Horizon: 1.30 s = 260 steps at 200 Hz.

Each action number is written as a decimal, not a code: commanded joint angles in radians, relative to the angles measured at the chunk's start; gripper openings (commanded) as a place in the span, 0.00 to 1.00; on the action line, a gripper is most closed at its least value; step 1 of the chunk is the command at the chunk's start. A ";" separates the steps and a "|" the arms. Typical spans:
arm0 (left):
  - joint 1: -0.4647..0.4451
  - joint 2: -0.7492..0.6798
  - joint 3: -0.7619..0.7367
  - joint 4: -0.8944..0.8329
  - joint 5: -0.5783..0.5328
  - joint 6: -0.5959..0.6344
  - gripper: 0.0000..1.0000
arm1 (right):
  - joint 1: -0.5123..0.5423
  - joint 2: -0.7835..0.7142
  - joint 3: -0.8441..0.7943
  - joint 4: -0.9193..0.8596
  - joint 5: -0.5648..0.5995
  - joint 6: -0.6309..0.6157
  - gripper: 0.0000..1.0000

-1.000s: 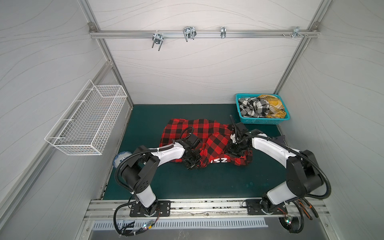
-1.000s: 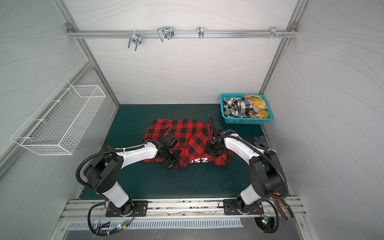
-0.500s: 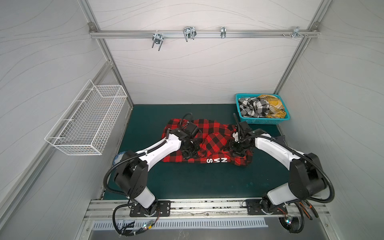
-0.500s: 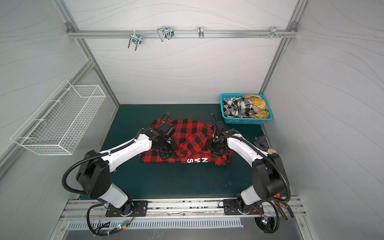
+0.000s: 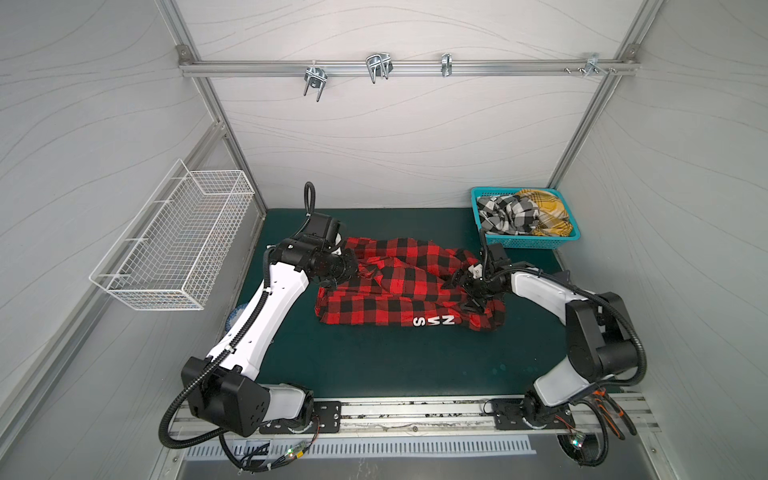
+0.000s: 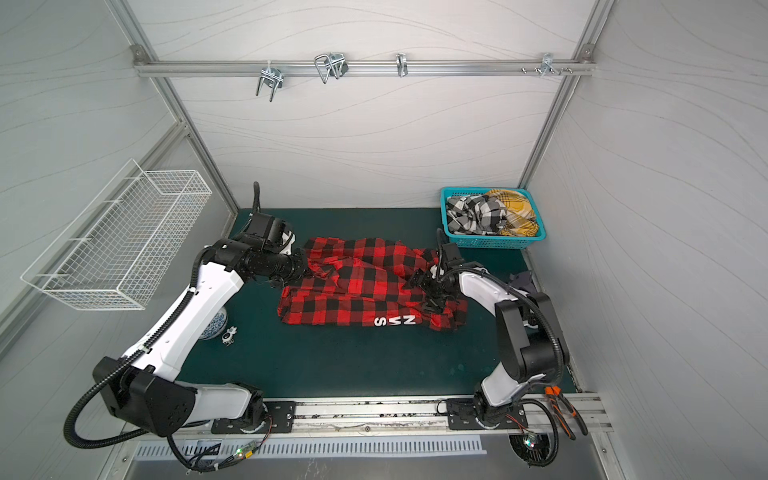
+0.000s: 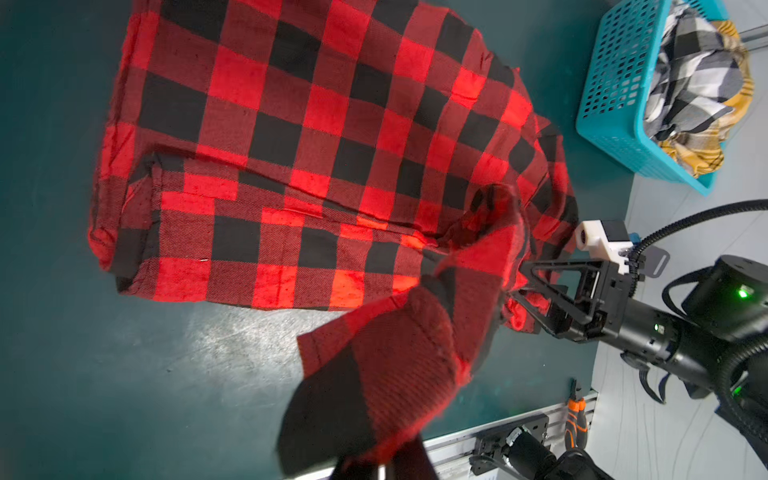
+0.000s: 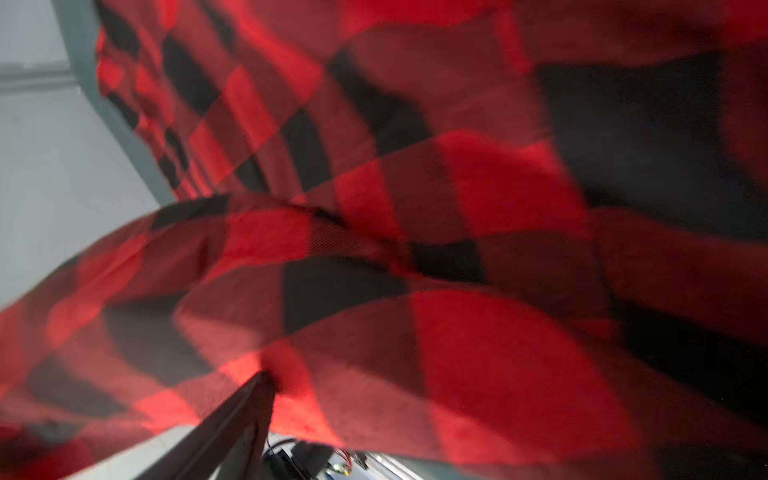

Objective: Fold and stack the long sleeve shirts

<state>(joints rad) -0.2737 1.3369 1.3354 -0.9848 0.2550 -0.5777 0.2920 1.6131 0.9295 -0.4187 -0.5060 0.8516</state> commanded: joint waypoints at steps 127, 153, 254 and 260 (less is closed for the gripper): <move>0.188 0.132 -0.091 0.042 0.017 0.076 0.00 | -0.130 -0.136 -0.157 -0.002 0.032 -0.006 0.89; 0.216 0.182 -0.120 0.069 0.018 0.079 0.00 | -0.150 -0.134 -0.151 -0.048 0.064 -0.052 0.86; 0.280 0.311 -0.191 0.116 0.069 0.054 0.00 | -0.159 -0.142 -0.148 -0.119 0.077 -0.140 0.79; 0.280 0.296 -0.182 0.109 0.072 0.048 0.00 | -0.160 -0.143 -0.140 -0.131 0.090 -0.150 0.79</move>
<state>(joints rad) -0.0048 1.6650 1.1278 -0.8703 0.2993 -0.5121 0.1398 1.4948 0.7536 -0.4587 -0.4667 0.7483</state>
